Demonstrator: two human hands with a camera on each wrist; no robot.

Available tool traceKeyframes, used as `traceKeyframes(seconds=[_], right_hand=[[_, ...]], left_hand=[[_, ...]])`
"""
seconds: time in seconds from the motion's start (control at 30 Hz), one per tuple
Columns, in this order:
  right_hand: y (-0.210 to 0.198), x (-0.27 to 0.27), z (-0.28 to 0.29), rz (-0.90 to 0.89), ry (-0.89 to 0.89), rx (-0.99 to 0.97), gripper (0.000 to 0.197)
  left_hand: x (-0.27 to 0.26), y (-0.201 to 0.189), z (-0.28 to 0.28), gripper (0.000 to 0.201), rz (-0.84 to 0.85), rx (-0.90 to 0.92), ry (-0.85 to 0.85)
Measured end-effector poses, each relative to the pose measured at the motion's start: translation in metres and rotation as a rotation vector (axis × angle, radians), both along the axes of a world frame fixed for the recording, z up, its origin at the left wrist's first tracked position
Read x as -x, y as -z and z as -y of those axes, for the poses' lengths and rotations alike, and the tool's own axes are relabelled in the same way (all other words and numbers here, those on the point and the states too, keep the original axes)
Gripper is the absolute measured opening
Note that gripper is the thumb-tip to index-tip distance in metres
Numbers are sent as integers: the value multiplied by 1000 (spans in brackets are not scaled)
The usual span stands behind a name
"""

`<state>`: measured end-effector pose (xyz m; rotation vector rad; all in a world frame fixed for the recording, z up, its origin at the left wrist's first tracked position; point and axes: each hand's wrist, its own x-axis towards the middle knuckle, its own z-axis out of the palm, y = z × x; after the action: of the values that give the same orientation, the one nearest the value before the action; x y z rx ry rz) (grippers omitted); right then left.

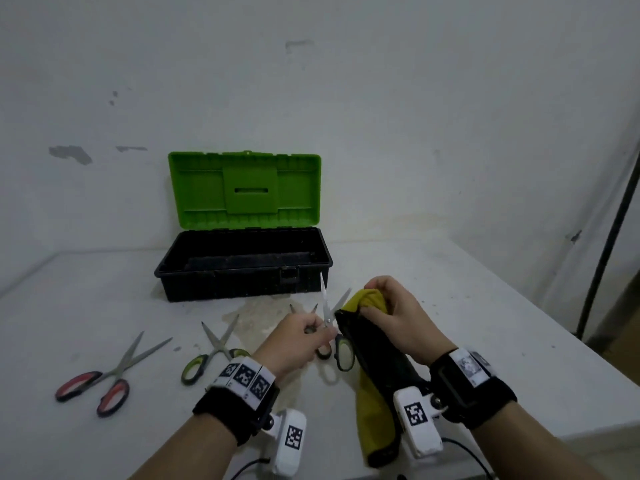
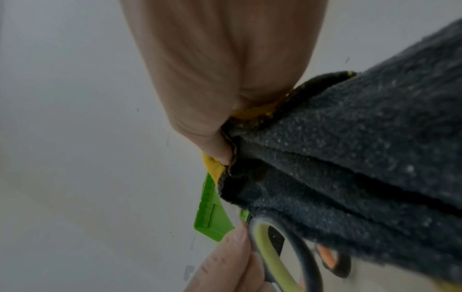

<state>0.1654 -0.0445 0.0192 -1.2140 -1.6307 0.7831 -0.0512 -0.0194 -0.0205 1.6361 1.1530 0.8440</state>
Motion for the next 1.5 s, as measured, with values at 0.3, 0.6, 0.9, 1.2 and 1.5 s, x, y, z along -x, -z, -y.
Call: traceKeyframes(seconds=[0.3, 0.6, 0.9, 1.2, 1.5], right_hand=[[7, 21, 4, 116, 130, -117, 10], [9, 9, -2, 106, 151, -85, 15], [-14, 23, -2, 345, 115, -194, 13], [18, 32, 1, 259, 201, -337, 23], [9, 20, 1, 234, 212, -305, 12]], left_hand=[[-11, -6, 2, 31, -32, -91, -49], [-9, -11, 1, 31, 30, -84, -65], [-16, -12, 4, 37, -43, -93, -28], [-18, -10, 2, 27, 57, -52, -56], [-18, -7, 0, 33, 30, -60, -62]])
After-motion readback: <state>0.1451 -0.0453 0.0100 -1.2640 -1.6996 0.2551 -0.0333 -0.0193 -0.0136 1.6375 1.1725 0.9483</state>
